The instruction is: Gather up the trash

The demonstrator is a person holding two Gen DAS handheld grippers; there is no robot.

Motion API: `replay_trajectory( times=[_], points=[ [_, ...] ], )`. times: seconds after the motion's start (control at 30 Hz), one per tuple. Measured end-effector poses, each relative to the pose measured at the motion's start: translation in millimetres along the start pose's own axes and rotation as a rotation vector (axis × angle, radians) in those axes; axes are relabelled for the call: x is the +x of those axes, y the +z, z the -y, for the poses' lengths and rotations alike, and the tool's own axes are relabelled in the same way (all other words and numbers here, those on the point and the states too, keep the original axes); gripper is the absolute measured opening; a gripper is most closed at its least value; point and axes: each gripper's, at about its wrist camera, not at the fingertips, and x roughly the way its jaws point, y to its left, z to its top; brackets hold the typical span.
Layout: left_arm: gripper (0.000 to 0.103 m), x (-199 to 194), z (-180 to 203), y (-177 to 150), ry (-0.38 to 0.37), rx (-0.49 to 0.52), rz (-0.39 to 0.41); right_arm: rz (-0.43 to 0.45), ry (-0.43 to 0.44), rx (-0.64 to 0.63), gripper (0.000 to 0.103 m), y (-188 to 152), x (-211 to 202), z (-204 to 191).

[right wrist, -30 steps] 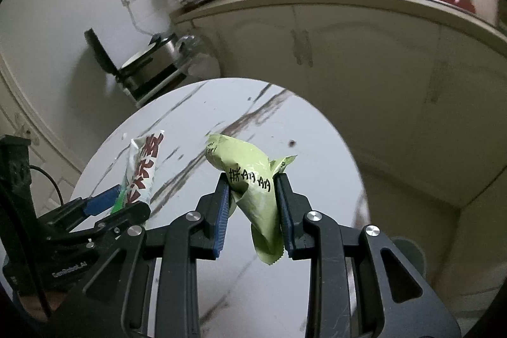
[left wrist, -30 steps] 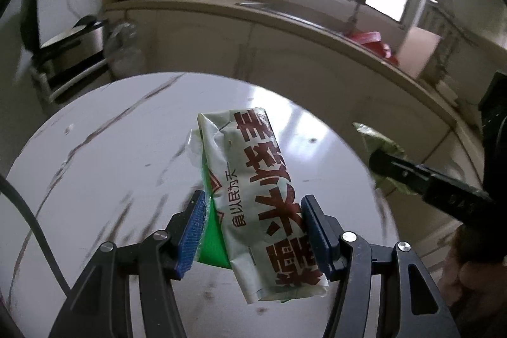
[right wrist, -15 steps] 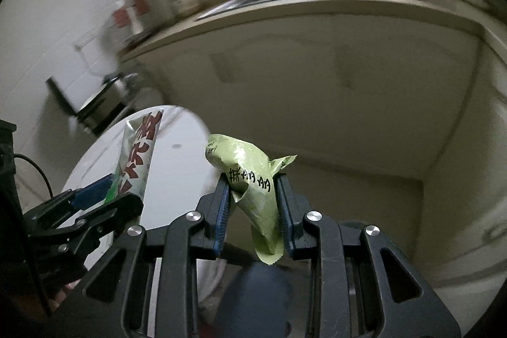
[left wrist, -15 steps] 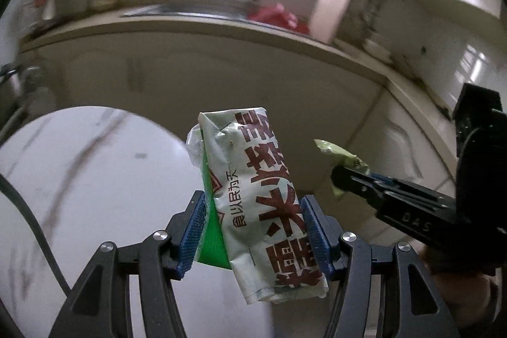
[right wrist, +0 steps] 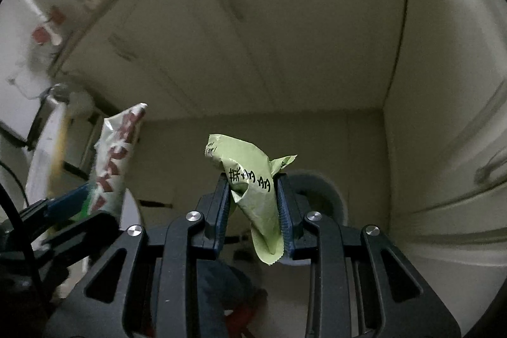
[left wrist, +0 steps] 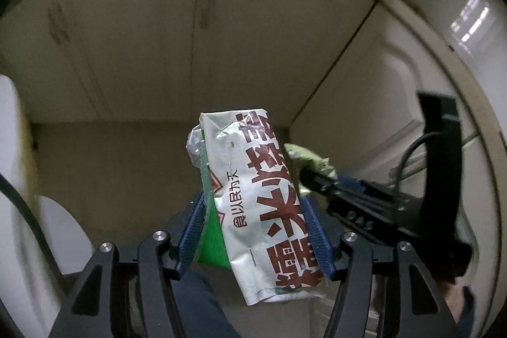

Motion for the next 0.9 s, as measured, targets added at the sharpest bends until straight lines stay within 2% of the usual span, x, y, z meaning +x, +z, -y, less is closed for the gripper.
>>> replay_trajectory(
  times=[0.1, 0.2, 0.27, 0.3, 0.4, 0.47, 0.57, 0.7, 0.9],
  points=[
    [0.063, 29, -2, 13, 0.01, -0.009, -0.072, -0.054, 0.008, 0.066, 0.028, -6, 32, 21],
    [0.064, 49, -7, 24, 0.038, -0.03, -0.117, -0.086, 0.023, 0.149, 0.044, -12, 51, 41],
    [0.069, 52, -9, 26, 0.048, -0.034, -0.116, -0.092, 0.034, 0.197, 0.066, -15, 60, 52],
    [0.074, 50, -10, 26, 0.057, -0.03, -0.113, -0.091, 0.034, 0.212, 0.07, -15, 61, 55],
    [0.081, 45, -11, 27, 0.086, -0.026, -0.096, -0.083, 0.038, 0.231, 0.076, -16, 59, 61],
    [0.083, 38, -12, 26, 0.102, -0.03, -0.081, -0.076, 0.035, 0.232, 0.088, -15, 57, 62],
    [0.085, 22, -11, 17, 0.123, -0.025, -0.05, -0.056, 0.029, 0.254, 0.101, -16, 52, 58],
    [0.09, -9, -11, 11, 0.151, 0.002, 0.019, -0.03, -0.003, 0.267, 0.103, -16, 36, 55],
    [0.092, -70, -7, -10, 0.152, 0.027, 0.153, 0.019, -0.028, 0.233, 0.103, -19, -1, 35]
  ],
)
